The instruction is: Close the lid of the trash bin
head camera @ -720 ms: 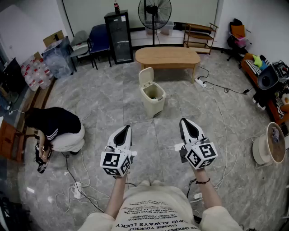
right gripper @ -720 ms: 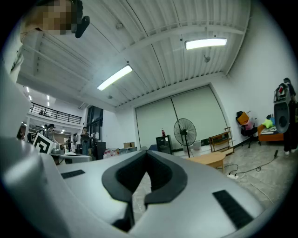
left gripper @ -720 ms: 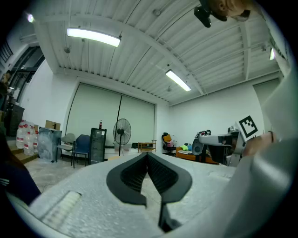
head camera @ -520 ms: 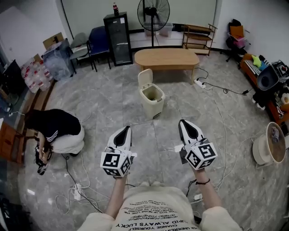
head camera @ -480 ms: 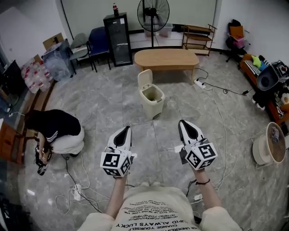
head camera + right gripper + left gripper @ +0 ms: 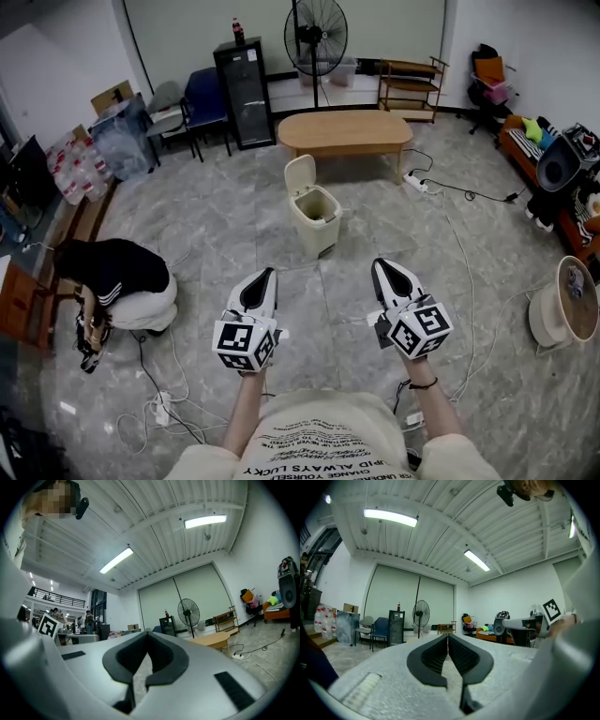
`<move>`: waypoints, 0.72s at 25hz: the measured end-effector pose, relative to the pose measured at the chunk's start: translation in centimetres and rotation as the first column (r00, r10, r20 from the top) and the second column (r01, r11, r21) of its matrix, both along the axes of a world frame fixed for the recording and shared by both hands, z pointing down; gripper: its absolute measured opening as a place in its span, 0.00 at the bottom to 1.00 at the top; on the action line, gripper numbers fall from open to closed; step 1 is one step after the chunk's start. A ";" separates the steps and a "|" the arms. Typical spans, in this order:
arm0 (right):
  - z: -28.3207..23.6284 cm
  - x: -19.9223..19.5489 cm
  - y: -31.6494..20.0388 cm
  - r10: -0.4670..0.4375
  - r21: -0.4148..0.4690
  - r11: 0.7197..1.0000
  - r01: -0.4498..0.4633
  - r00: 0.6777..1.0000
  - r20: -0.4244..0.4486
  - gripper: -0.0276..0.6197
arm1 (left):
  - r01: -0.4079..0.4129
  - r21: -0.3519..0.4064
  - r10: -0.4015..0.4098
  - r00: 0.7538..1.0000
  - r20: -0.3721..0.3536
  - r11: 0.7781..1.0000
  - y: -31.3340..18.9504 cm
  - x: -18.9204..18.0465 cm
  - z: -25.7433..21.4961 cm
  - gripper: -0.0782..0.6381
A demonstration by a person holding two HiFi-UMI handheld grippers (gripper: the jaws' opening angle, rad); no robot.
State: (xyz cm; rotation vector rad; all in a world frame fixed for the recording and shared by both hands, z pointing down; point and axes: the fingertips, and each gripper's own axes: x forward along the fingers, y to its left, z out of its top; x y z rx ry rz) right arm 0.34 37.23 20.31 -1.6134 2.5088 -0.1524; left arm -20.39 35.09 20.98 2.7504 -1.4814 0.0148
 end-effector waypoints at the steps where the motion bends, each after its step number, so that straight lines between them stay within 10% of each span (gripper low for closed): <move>1: 0.1 0.1 -0.1 0.000 -0.003 1.000 0.000 1.000 -0.001 0.05 | 0.002 0.002 -0.002 1.000 0.009 1.000 -0.1 0.1 0.0 0.14; 11: 1.1 1.5 -1.0 0.003 -0.021 1.000 -0.003 1.000 0.025 0.05 | 0.024 0.070 -0.025 1.000 0.018 0.997 -1.2 1.3 -1.0 0.16; 13: 1.3 1.7 -1.1 0.008 -0.024 1.000 -0.007 0.999 0.032 0.05 | 0.026 0.062 -0.025 1.000 -0.017 0.998 -1.8 1.3 -0.9 0.39; 18: 1.9 2.1 -2.7 0.013 -0.045 0.999 -0.011 0.999 0.044 0.05 | 0.025 0.043 -0.025 1.000 0.004 0.999 -3.3 1.7 -0.1 0.43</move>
